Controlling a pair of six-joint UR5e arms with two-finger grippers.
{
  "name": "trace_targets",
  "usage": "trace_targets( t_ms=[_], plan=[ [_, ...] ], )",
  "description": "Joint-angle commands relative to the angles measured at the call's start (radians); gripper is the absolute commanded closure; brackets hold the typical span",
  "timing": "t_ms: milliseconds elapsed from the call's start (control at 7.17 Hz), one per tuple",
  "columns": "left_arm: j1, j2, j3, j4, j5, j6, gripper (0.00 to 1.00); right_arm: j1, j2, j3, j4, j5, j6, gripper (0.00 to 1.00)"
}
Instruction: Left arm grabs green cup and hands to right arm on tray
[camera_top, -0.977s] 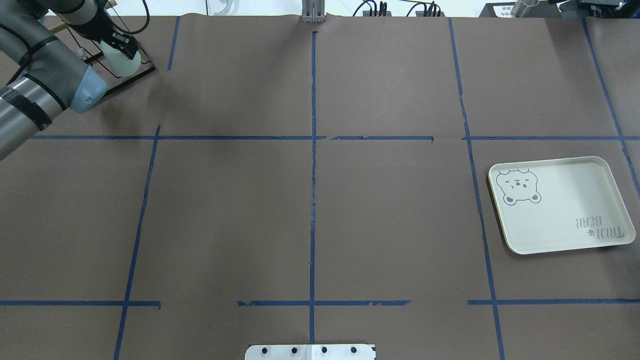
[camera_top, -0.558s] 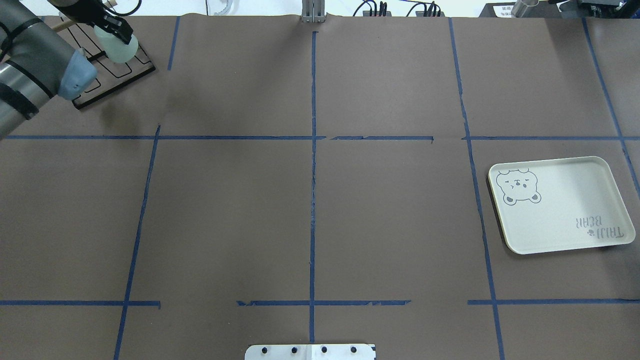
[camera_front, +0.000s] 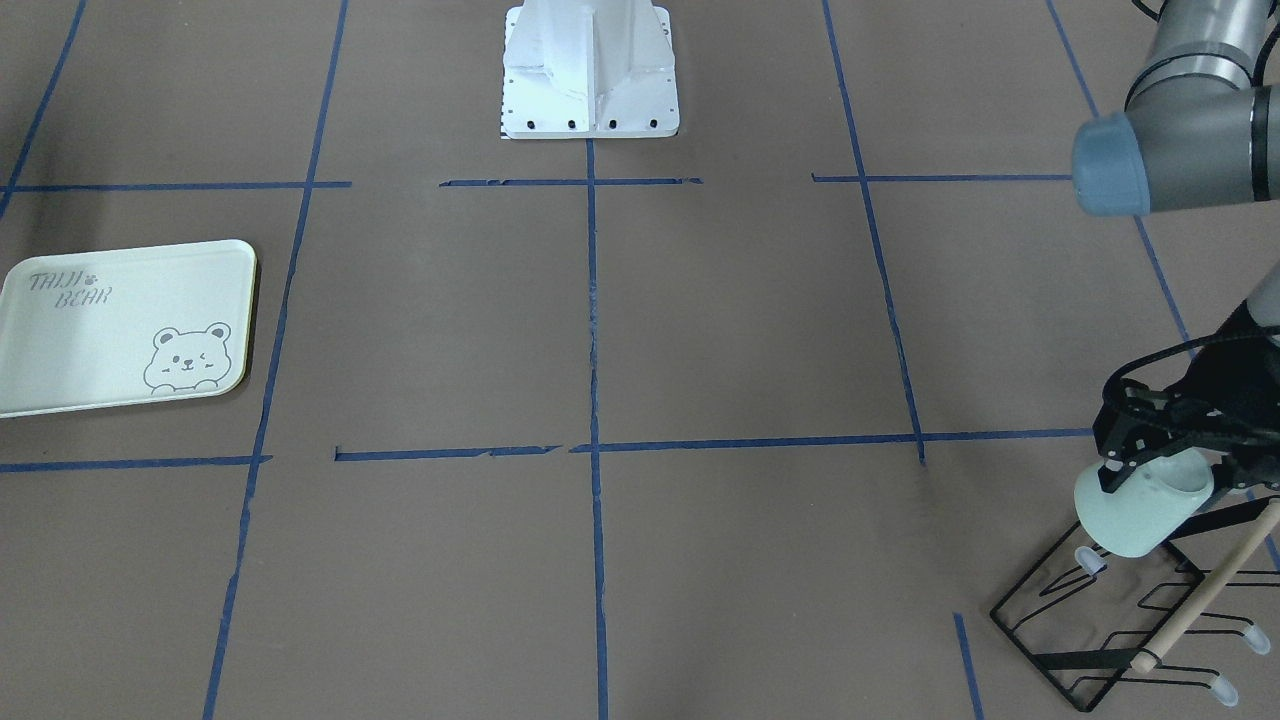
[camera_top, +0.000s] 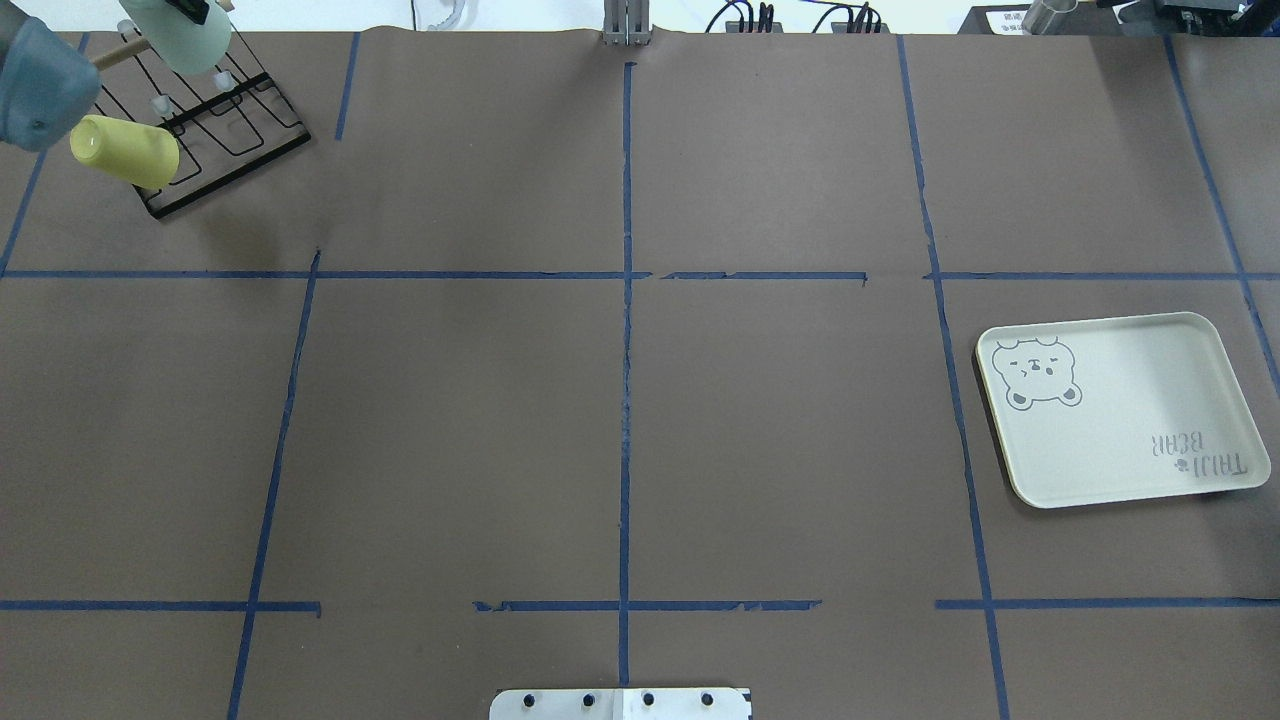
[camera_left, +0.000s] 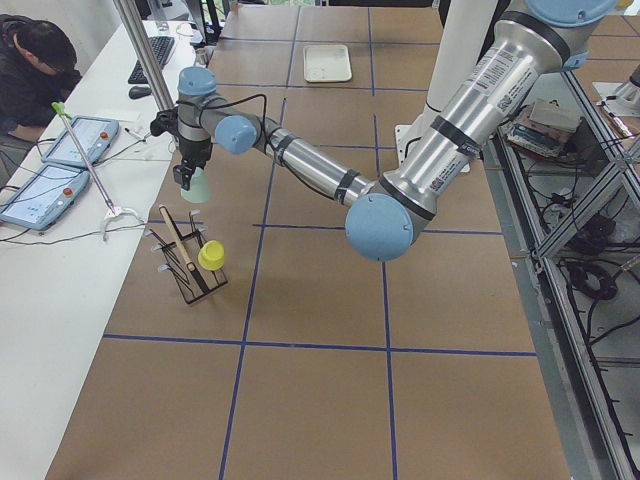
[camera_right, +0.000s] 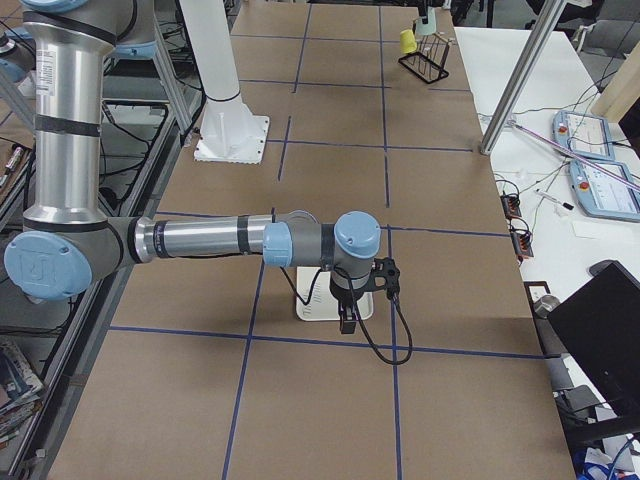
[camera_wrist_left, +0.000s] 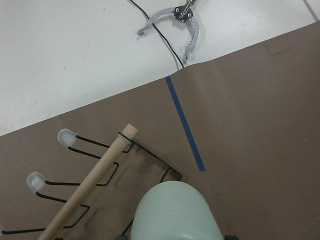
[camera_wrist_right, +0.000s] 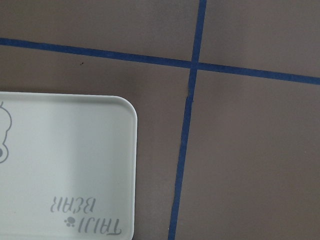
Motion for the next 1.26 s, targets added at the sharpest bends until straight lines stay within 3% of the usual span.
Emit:
trace_targets(
  t_ms=[0,140,279,698,1116],
  plan=[
    [0.103,0.074,-0.036,-0.238,0.003,-0.399,0.62,0.0,0.015,0.007,0.001,0.127,0.009,0.0],
    [0.133,0.079,-0.032,-0.341,0.004,-0.524,0.62,0.0,0.044,0.01,0.002,0.137,0.045,0.0],
    [0.154,0.091,-0.05,-0.366,0.003,-0.615,0.62,0.0,0.073,0.024,0.034,0.139,0.13,0.0],
    [0.223,0.133,-0.094,-0.537,0.008,-0.854,0.62,-0.102,0.074,0.01,0.467,0.137,0.608,0.0],
    [0.399,0.173,-0.244,-0.604,0.116,-1.123,0.62,-0.289,0.074,0.013,0.939,0.11,1.16,0.0]
  ],
)
